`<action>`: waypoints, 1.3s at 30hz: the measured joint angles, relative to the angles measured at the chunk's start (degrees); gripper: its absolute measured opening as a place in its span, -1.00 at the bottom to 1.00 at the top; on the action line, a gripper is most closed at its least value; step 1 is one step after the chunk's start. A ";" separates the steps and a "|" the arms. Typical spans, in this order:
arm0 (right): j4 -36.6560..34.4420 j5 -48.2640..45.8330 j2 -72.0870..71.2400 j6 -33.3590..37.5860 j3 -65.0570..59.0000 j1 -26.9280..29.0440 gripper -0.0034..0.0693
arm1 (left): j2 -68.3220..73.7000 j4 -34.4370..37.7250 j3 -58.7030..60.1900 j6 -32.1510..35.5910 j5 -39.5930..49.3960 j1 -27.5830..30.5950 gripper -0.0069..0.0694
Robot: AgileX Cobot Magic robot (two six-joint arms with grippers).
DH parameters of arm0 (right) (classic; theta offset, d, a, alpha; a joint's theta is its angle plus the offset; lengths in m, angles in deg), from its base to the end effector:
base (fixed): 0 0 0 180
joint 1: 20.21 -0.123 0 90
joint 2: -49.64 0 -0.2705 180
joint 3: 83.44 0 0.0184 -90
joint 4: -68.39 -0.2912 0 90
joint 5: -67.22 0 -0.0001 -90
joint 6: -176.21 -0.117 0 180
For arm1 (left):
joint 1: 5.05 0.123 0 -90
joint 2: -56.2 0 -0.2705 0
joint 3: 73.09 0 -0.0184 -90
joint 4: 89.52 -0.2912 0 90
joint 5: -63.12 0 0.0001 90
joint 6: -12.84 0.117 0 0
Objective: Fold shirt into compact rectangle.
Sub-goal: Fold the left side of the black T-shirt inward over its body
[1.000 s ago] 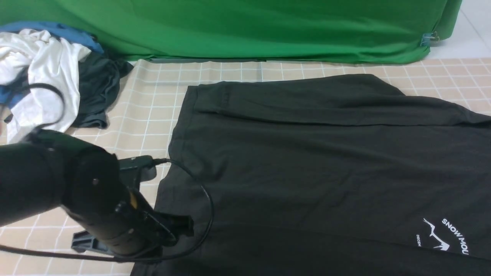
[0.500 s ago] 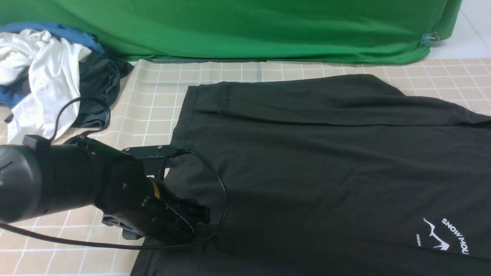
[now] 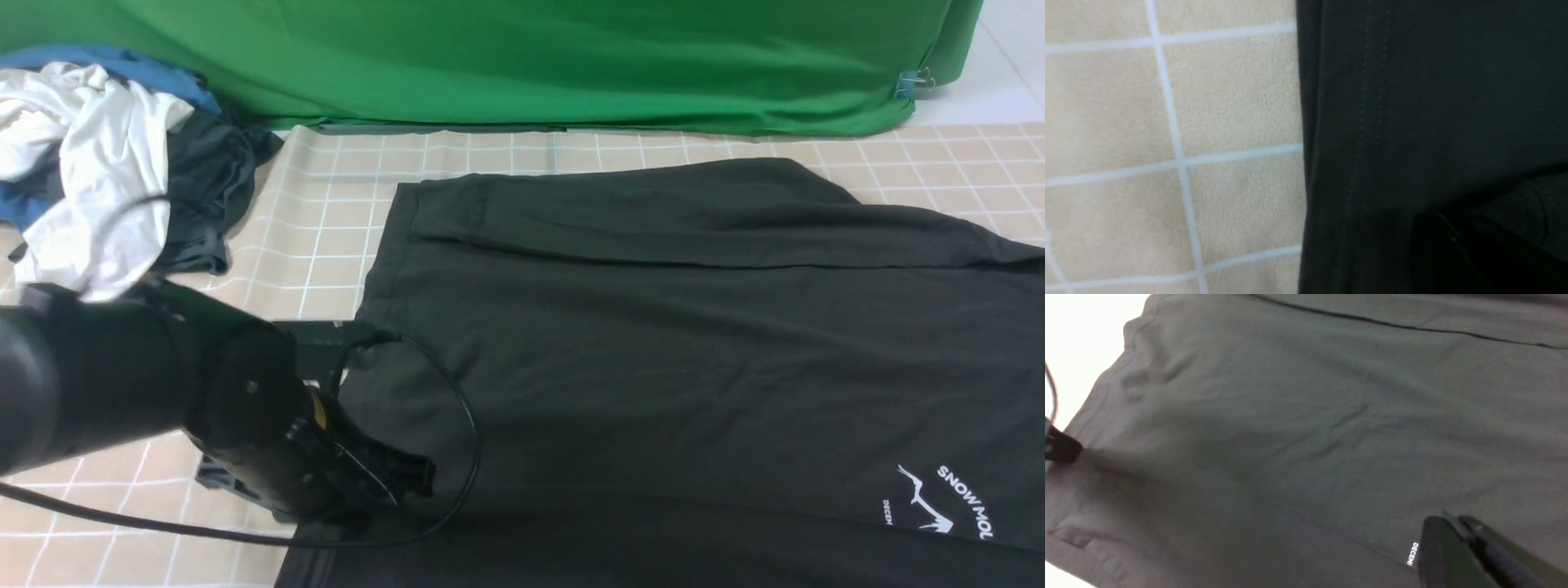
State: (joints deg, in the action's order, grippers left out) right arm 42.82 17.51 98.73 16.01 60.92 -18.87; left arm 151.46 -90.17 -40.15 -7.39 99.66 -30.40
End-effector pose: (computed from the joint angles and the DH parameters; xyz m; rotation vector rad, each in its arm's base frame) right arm 0.1946 0.0340 0.2992 -0.1977 2.2618 0.3480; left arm 0.2676 -0.1259 0.1138 0.1409 2.8863 -0.1393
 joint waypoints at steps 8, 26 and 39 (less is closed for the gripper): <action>0.00 1.18 0.00 0.00 0.00 0.00 -0.74 | -6.09 -1.05 -9.41 -1.71 6.97 0.00 -0.70; 0.00 1.84 0.00 -0.07 0.00 0.00 -0.71 | 12.80 -15.96 -36.98 -3.45 12.77 0.00 -0.70; -0.06 2.07 0.00 -0.12 0.00 0.00 -0.71 | 20.97 -22.84 -38.77 -6.71 11.14 0.00 -0.70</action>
State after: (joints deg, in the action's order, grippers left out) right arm 42.76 19.58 98.73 15.89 60.92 -18.87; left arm 172.43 -113.01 -78.92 -14.10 110.81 -30.40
